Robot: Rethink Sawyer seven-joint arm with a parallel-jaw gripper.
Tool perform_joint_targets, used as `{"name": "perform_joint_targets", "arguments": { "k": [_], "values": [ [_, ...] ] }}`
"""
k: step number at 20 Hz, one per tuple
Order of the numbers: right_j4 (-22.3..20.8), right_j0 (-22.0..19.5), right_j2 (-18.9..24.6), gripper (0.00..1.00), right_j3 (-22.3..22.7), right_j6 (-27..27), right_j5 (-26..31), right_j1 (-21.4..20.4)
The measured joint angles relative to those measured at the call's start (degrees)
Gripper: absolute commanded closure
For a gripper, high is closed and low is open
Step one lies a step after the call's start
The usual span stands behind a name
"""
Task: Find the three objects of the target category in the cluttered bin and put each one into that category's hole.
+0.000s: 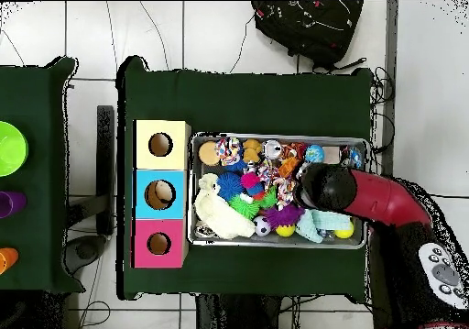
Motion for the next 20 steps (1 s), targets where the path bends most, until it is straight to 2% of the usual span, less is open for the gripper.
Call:
{"name": "perform_joint_targets", "arguments": {
  "k": [8,20],
  "values": [
    [0.14,1.42,0.31,0.00,0.01,0.00,-0.70,0.14],
    [0.15,4.28,0.30,0.00,2.05,0.00,-6.98,-0.34]
  ]
}}
